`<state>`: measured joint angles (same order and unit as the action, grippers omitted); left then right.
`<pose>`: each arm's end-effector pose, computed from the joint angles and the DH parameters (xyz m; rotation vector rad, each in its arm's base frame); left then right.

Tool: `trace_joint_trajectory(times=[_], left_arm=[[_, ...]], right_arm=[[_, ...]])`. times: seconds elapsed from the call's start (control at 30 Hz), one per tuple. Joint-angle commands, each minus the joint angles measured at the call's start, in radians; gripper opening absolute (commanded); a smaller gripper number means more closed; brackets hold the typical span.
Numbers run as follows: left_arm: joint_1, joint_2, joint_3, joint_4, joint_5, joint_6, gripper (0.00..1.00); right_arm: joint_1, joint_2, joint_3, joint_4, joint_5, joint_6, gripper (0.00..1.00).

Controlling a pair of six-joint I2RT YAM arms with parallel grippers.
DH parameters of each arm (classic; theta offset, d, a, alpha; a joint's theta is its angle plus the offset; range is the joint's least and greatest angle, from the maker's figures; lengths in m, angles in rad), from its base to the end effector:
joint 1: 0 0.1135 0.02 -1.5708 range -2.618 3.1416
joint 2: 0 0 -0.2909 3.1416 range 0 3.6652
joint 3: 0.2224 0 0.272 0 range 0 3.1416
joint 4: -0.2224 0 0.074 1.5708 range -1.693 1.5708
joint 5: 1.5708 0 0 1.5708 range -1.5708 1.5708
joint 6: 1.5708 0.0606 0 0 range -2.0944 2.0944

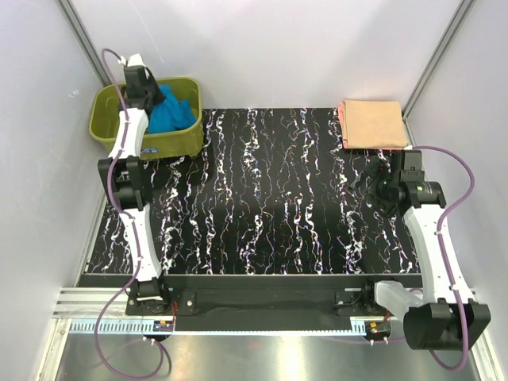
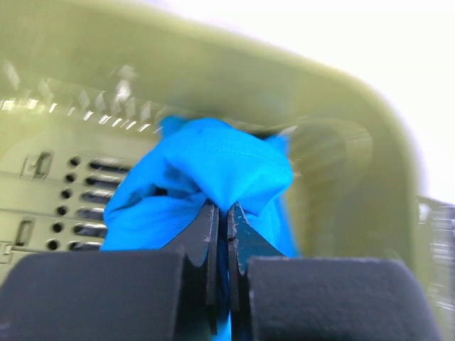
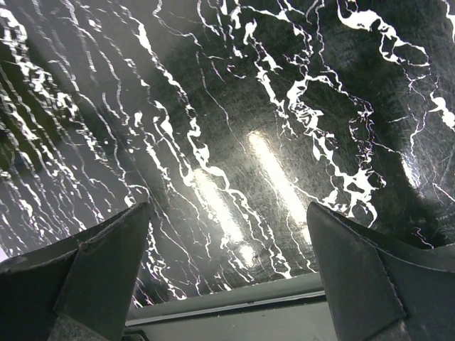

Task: Fold and stack the t-shirts
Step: Grab the tshirt from the pile, then move the tshirt to the center of the board

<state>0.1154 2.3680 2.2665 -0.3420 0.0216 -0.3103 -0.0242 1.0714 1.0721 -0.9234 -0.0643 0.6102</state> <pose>0.6157 0.0701 0.2918 -0.4126 1.9745 -0.1457 0.2272 -0.0016 0.3218 0.7602 2.4030 0.3221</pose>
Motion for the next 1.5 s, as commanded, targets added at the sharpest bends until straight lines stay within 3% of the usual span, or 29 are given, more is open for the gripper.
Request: trace_joint_trajectory(times=[0.0,0.17,0.47,0.57,0.6,0.67,0.7,0.73,0.77,0.83,0.87,0.93,1.03,1.1,1.27,1.37,1.4,1.47], left_arm=[[-0.036,-0.292,0.062,0.195,0.093,-0.105,0.00],[-0.057,-0.519,-0.036,0.322,0.240,-0.277,0.00],[-0.111,-0.802,0.025,0.417,0.547,-0.550,0.00],[-0.203,-0.955,-0.141,0.373,0.584,-0.543,0.00],[-0.242,-0.998,-0.280,0.351,0.578,-0.529,0.00],[-0.270,-1.139,-0.486,0.321,0.569,-0.541,0.32],[-0.282,-1.189,-0.584,0.311,0.560,-0.553,0.53],[-0.286,-1.290,-0.801,0.296,0.537,-0.549,0.77],[-0.286,-1.340,-0.884,0.185,0.499,-0.543,0.98],[-0.283,-1.464,-1.057,0.054,0.389,-0.445,0.99],[-0.284,-1.499,-1.097,-0.132,0.324,-0.408,0.99],[-0.284,-1.585,-1.156,-0.239,0.242,-0.310,0.99],[-0.286,-1.654,-1.252,-0.432,0.186,-0.245,0.87],[-0.286,-1.682,-1.356,-0.494,0.237,-0.221,0.76],[-0.325,-1.623,-1.561,-0.470,0.368,-0.199,0.79],[-0.384,-1.586,-1.578,-0.454,0.333,-0.233,0.85],[-0.390,-1.575,-1.576,-0.454,0.316,-0.284,0.86],[-0.390,-1.537,-1.584,-0.447,0.307,-0.369,0.82]], right_arm=[[0.003,-0.071,-0.007,0.023,0.001,-0.004,1.00],[0.003,-0.119,-0.032,0.009,-0.034,-0.027,1.00],[0.016,-0.191,-0.139,0.063,-0.203,0.008,1.00],[0.047,-0.208,-0.179,0.090,-0.259,0.037,1.00],[0.056,-0.209,-0.187,0.092,-0.270,0.040,1.00],[0.076,-0.214,-0.189,0.086,-0.299,0.037,1.00],[0.084,-0.214,-0.184,0.080,-0.308,0.033,1.00],[0.090,-0.214,-0.181,0.080,-0.319,0.030,0.99],[0.098,-0.211,-0.179,0.081,-0.345,0.025,1.00],[0.118,-0.205,-0.175,0.090,-0.402,0.013,0.99],[0.121,-0.193,-0.176,0.096,-0.417,0.010,1.00],[0.136,-0.179,-0.189,0.118,-0.460,0.019,1.00],[0.173,-0.131,-0.221,0.164,-0.514,0.033,1.00],[0.213,-0.070,-0.241,0.211,-0.529,0.036,0.98],[0.456,0.137,-0.212,0.320,-0.487,0.033,0.93],[0.536,0.273,-0.156,0.380,-0.466,0.025,0.72],[0.544,0.307,-0.138,0.414,-0.474,0.032,0.56],[0.590,0.401,-0.098,0.428,-0.482,0.025,0.50]])
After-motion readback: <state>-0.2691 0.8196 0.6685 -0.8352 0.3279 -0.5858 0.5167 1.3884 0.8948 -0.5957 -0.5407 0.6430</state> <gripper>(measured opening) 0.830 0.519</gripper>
